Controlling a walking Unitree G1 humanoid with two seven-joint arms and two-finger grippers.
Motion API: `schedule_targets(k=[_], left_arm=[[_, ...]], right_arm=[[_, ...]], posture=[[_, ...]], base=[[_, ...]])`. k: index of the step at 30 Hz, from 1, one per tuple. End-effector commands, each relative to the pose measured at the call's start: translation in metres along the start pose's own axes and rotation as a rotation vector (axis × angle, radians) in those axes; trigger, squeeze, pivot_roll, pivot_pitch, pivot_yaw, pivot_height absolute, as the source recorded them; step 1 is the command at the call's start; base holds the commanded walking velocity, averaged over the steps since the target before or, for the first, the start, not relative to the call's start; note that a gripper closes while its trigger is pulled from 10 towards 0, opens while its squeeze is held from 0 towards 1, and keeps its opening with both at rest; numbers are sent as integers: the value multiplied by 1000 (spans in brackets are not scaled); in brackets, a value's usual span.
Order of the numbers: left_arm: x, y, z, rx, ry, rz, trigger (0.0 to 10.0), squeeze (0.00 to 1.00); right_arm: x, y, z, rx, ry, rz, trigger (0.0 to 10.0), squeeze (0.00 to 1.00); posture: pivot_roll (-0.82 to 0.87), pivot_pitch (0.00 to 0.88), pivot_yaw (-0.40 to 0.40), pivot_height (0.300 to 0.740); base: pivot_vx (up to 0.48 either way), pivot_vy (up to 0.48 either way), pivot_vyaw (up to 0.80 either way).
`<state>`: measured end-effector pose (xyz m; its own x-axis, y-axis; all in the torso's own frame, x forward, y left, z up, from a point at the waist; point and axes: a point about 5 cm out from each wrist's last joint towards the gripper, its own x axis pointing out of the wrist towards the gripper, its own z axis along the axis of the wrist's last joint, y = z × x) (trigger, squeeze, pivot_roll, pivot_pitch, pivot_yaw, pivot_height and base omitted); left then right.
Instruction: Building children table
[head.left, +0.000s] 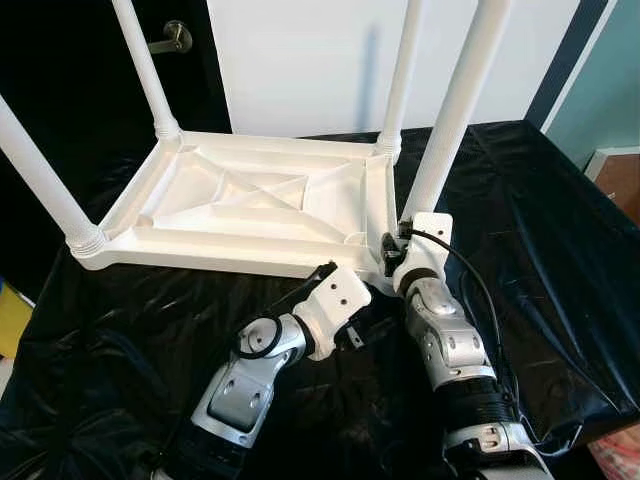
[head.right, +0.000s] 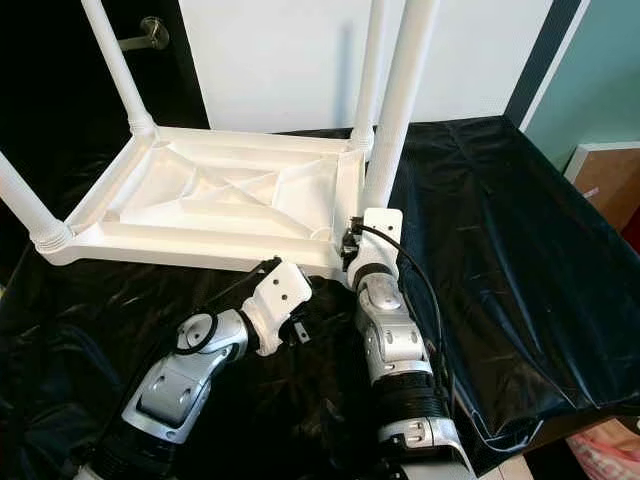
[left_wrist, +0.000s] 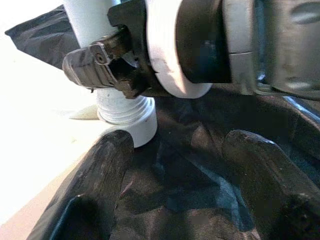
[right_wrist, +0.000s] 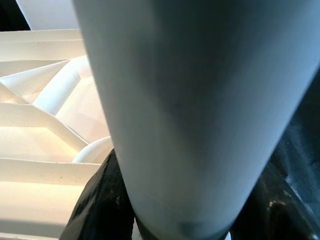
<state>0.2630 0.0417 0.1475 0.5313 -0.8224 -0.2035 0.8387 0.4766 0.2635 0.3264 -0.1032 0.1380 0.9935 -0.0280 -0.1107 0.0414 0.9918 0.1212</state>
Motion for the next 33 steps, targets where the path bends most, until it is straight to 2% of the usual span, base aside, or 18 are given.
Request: schedule_targets(k=[1,6,7,8,9,14,17,19,20,23,25,26,27,28,33], left_arm=[[1,0,-3,-1,7,48,10000,0],[0,0,-3,-4,8,55,10000,0],[0,0,-4,-5,8,58,10000,0],[0,0,-4,-5,8,58,10000,0],[0,0,-4,-6,8,61,10000,0],[-1,0,-4,-8,8,66,10000,0],[-1,1,-3,-9,6,71,10000,0],[-1,2,-3,-9,4,75,10000,0],[-2,3,-3,-9,4,77,10000,0],[-3,4,-3,-7,2,79,10000,0],[-3,4,-3,-7,2,79,10000,0],[-1,6,-1,-2,-5,77,10000,0],[-1,6,-1,-2,-5,77,10000,0],[0,6,0,0,-11,76,10000,0],[3,7,3,9,-29,77,10000,0]], right_arm=[[-4,9,-12,71,79,12,10000,0],[-9,11,-6,66,73,30,10000,0],[-10,10,-4,61,63,31,10000,957],[-10,10,-4,61,63,31,10000,957],[-10,8,-2,58,53,38,10000,1000],[-11,6,0,54,37,69,10000,1000],[-11,-1,2,25,21,136,10000,1000],[-12,-11,2,-1,9,227,10000,1000],[-13,-18,1,-16,6,270,10000,0],[-13,-31,-1,-51,-4,347,10000,0],[-13,-33,-1,-56,-6,358,10000,0],[-9,-43,0,-125,-23,465,10000,0],[-9,-43,0,-125,-23,465,10000,0],[-7,-49,2,-166,-38,508,10000,0],[2,-59,3,-194,-36,577,10000,0]], posture=[[-15,24,-28,740],[-13,27,-33,740],[-12,29,-35,740],[-12,29,-35,740],[-13,30,-37,740],[-14,30,-38,740],[-19,36,-40,740],[-21,40,-39,740],[-25,44,-34,740],[-31,48,-25,740],[-31,48,-25,740],[-40,51,-7,740],[-40,51,-7,740],[-40,51,-4,740],[-32,50,7,740]], base=[[0,0,0],[0,0,0],[0,0,0],[0,0,0],[0,0,0],[0,0,0],[0,0,0],[0,0,0],[0,0,0],[0,0,0],[0,0,0],[0,0,0],[0,0,0],[0,0,0],[0,0,0]])
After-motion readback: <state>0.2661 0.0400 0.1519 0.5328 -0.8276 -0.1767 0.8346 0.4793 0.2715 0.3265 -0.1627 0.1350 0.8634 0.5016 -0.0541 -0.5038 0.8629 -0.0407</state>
